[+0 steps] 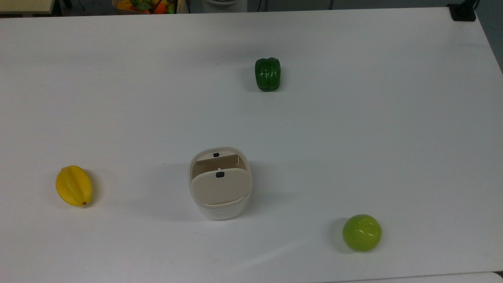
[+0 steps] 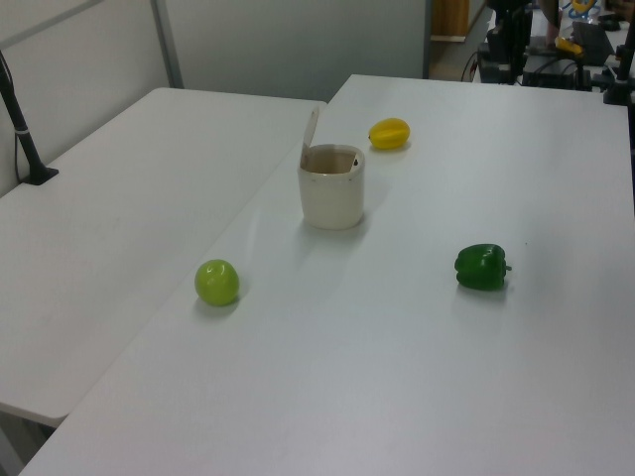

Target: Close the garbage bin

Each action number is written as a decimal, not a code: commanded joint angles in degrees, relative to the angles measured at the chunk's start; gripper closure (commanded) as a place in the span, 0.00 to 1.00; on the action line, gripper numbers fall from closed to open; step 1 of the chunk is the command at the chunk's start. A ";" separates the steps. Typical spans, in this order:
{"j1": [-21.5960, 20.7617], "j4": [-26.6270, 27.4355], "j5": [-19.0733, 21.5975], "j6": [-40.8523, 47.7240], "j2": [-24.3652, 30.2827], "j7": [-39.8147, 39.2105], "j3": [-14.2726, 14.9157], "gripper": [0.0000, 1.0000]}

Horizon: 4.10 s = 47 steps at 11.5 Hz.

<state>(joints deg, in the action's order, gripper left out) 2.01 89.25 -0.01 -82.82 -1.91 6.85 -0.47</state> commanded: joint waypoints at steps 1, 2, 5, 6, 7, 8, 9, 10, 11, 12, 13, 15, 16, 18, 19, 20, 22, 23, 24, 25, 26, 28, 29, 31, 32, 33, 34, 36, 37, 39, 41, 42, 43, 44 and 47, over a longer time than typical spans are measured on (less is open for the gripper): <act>-0.25 0.40 1.06 1.00 0.85 0.62 0.03 0.91; -0.25 0.40 1.06 1.09 0.85 0.88 0.03 0.91; -0.16 -1.00 1.06 -0.40 -0.28 0.97 0.11 0.97; -0.33 -1.09 1.15 -4.50 -0.81 1.23 0.03 1.00; -0.34 -1.09 1.50 -8.80 -0.82 1.58 0.03 1.00; -0.25 -1.27 2.20 -12.33 -0.82 3.07 0.03 1.00; -0.16 -1.79 3.33 -16.80 -0.82 4.30 0.03 1.00; -0.25 -2.06 4.22 -21.54 -0.99 7.01 0.03 1.00; -0.51 -2.06 4.22 -26.37 -1.60 9.30 -0.06 1.00; -1.64 -2.06 4.05 -30.08 -2.22 10.54 -0.06 1.00; -3.22 -2.06 3.44 -33.42 -3.53 10.73 -0.06 1.00; -4.38 -2.23 3.87 -39.66 -7.39 11.17 0.03 1.00; -4.81 -2.15 3.26 -43.78 -9.23 13.17 0.03 1.00; -6.49 -2.41 0.72 -53.10 -13.36 16.17 0.20 1.00; -6.58 -4.59 0.19 -56.45 -15.91 16.18 0.20 1.00; -6.49 -6.96 -0.25 -58.92 -18.37 16.18 0.29 1.00; -6.49 -9.61 -0.69 -62.96 -20.67 15.74 0.55 1.00; -6.58 -9.53 -2.52 -64.99 -20.94 15.04 0.55 1.00; -6.75 -9.53 -6.55 -66.23 -21.90 13.90 0.55 1.00; -7.10 -9.62 -11.02 -67.89 -23.30 13.89 0.55 1.00; -7.19 -9.62 -11.59 -68.95 -23.75 13.89 0.55 1.00; -7.19 -9.71 -11.68 -69.31 -24.89 13.63 0.64 1.00; -7.19 -9.71 -12.12 -70.18 -25.25 13.63 0.64 1.00; -7.28 -9.71 -12.39 -73.00 -26.47 13.72 0.55 1.00; -7.28 -9.79 -12.39 -73.09 -26.83 13.72 0.64 1.00; -7.28 -10.32 -12.39 -73.09 -26.92 13.72 0.55 1.00; -7.28 -10.50 -12.30 -73.09 -27.01 13.80 0.55 1.00; -7.72 -10.50 -12.39 -74.57 -27.62 13.80 0.55 1.00; -7.89 -10.50 -12.39 -75.37 -28.06 13.80 0.55 1.00; -8.07 -10.50 -12.39 -75.47 -28.85 13.72 0.55 1.00; -8.07 -10.50 -12.39 -75.47 -28.85 13.63 0.55 1.00; -7.98 -10.41 -12.39 -75.47 -28.85 13.63 0.55 1.00; -7.98 -10.06 -12.47 -75.38 -28.77 13.54 0.55 1.00; -8.07 -9.97 -12.39 -75.29 -28.33 13.54 0.55 1.00; -8.33 -7.69 -12.21 -74.50 -27.53 13.72 0.38 1.00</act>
<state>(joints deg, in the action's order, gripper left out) -5.52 79.83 -11.51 -157.02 -30.23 20.75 -0.62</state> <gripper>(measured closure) 0.991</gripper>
